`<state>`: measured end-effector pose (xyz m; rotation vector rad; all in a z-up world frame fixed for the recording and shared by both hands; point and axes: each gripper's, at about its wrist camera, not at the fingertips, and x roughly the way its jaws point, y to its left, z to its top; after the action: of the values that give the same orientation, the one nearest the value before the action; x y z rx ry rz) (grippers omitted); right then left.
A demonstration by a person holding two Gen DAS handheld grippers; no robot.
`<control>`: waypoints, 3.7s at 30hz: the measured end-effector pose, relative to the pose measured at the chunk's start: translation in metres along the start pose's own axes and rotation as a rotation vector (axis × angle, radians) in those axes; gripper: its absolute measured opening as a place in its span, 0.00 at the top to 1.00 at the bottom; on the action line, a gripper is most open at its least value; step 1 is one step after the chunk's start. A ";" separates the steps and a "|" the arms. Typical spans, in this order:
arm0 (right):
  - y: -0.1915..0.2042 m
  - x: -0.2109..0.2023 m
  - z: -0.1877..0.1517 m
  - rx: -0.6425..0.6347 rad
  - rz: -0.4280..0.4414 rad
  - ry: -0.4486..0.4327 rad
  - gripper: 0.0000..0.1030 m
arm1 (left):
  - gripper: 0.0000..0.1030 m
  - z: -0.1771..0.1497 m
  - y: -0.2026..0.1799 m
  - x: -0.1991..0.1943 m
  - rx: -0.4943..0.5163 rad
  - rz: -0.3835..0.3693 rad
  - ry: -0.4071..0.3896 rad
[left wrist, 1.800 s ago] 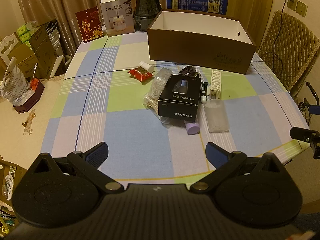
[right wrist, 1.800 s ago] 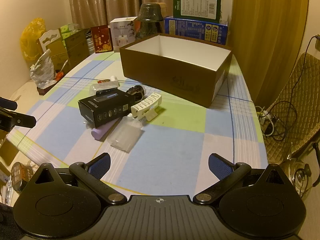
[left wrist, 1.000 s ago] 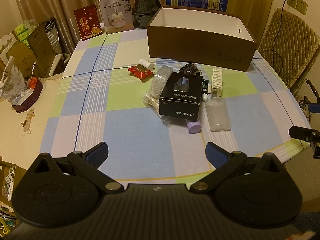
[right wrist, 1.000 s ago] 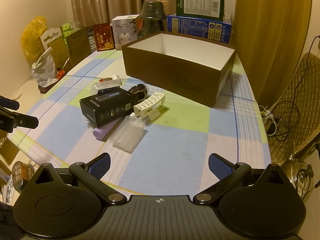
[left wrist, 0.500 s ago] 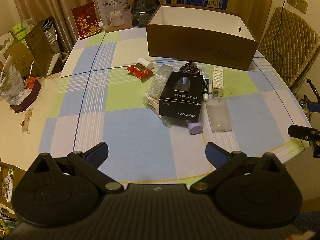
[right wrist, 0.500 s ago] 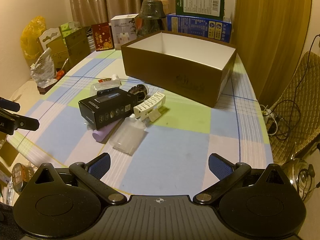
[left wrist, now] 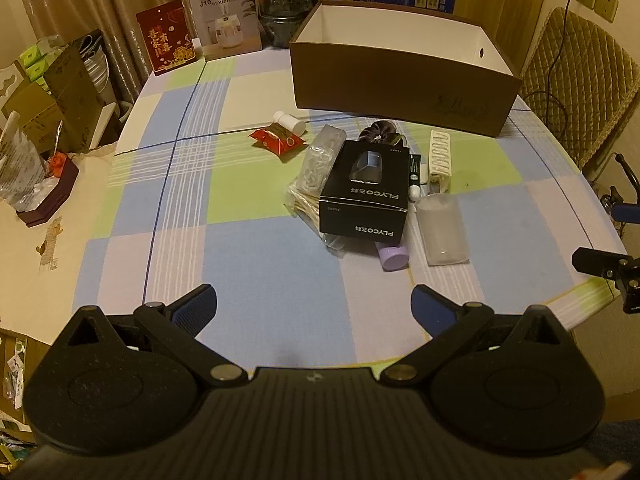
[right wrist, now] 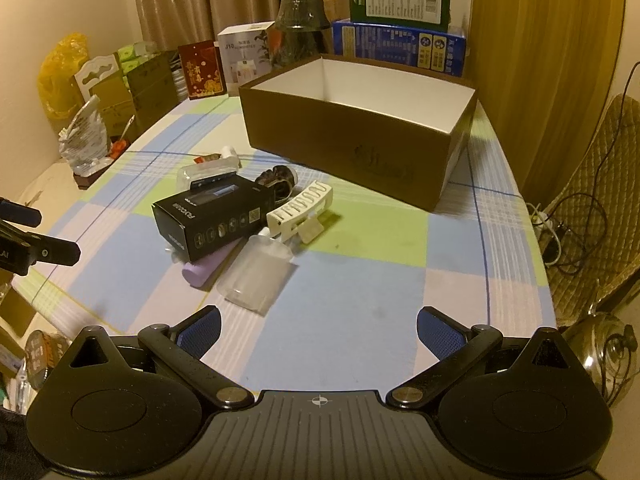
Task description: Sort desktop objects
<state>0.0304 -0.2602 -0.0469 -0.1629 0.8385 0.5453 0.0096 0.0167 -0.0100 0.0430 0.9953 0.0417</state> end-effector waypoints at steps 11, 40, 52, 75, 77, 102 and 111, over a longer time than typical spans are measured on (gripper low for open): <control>0.003 0.037 0.004 0.057 -0.006 0.029 0.02 | 0.01 0.010 -0.003 0.026 0.041 -0.015 0.016; 0.042 0.130 0.023 0.085 0.024 0.140 0.28 | 0.02 0.060 0.002 0.080 0.165 -0.072 0.022; 0.025 0.141 0.019 0.183 -0.022 0.181 0.58 | 0.02 0.080 -0.005 0.100 0.239 -0.151 0.033; -0.027 0.103 -0.002 0.342 -0.174 0.177 0.45 | 0.21 0.106 -0.053 0.176 0.322 -0.210 0.171; -0.026 0.104 0.000 0.335 -0.180 0.162 0.35 | 0.22 0.107 -0.055 0.182 0.314 -0.207 0.182; -0.038 0.098 0.042 0.312 -0.111 0.080 0.53 | 0.24 0.112 -0.020 0.127 0.235 -0.248 0.031; -0.059 0.088 0.113 0.265 -0.107 -0.053 0.53 | 0.24 0.169 -0.017 0.114 0.231 -0.239 -0.094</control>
<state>0.1831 -0.2363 -0.0415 0.0490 0.8368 0.3331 0.2131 0.0028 -0.0145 0.1360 0.9015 -0.2916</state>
